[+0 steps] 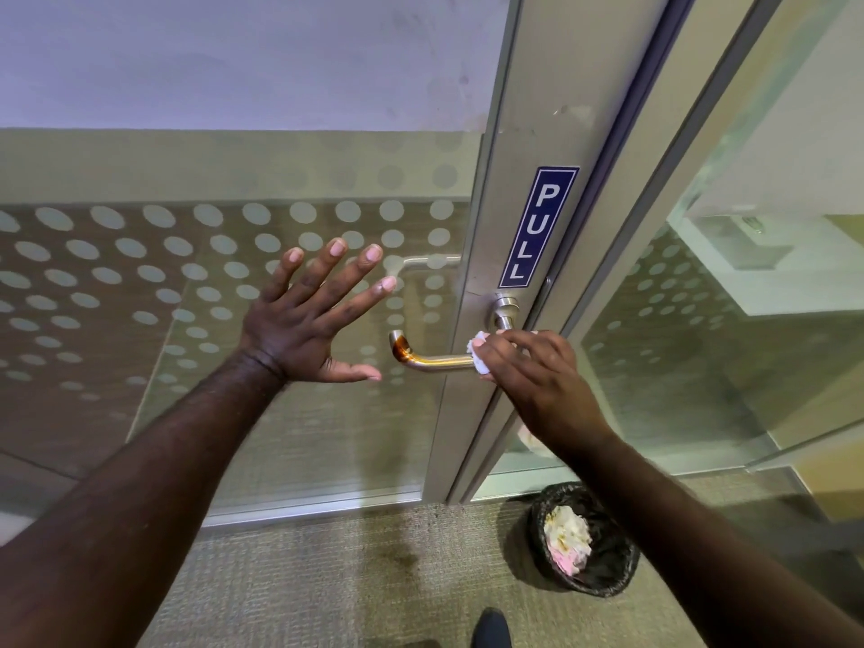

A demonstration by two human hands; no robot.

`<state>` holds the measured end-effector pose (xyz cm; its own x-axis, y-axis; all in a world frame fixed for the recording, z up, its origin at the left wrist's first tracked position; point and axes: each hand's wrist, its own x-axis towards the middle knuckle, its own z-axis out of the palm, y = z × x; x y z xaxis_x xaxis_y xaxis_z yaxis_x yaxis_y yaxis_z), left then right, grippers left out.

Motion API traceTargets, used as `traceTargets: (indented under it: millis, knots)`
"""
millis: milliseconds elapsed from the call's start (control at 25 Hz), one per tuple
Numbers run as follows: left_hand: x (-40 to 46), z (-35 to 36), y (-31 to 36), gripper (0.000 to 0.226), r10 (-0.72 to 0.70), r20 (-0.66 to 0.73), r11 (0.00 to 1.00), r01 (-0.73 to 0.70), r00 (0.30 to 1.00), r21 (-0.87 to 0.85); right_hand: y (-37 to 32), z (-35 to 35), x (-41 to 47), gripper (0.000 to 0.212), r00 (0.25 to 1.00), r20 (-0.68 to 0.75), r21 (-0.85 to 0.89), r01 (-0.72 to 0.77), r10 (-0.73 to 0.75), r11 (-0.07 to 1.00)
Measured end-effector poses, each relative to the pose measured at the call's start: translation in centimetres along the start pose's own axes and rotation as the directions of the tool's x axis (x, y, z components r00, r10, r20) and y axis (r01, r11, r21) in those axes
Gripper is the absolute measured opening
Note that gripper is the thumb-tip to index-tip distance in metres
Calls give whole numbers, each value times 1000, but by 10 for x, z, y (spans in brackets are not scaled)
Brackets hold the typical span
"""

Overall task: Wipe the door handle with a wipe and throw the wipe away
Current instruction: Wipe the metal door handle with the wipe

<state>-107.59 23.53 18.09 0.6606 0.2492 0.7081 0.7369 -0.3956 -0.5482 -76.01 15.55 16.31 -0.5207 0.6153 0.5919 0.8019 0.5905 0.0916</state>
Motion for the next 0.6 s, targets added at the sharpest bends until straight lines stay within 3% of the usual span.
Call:
traceTargets:
  millis: [200,320,480,600]
  knots:
    - [0,0,2,104,-1,-2,1000,1,1000,8,-16,6,2,32,993,-82,23,-80,81,997]
    - [1,1,1,104,8,-9,1000,-8,1000,4,-48,13,15,41,996,-10,-15,-88,88,996]
    - [0,2,0,96,30,-8,999,-29,1000,29,-86,10,37,37,991,43,9,-125,125,992]
    - [0,3,-1,84,30,-15,999,-30,999,44,-104,11,54,38,969,128,-119,-198,213,973]
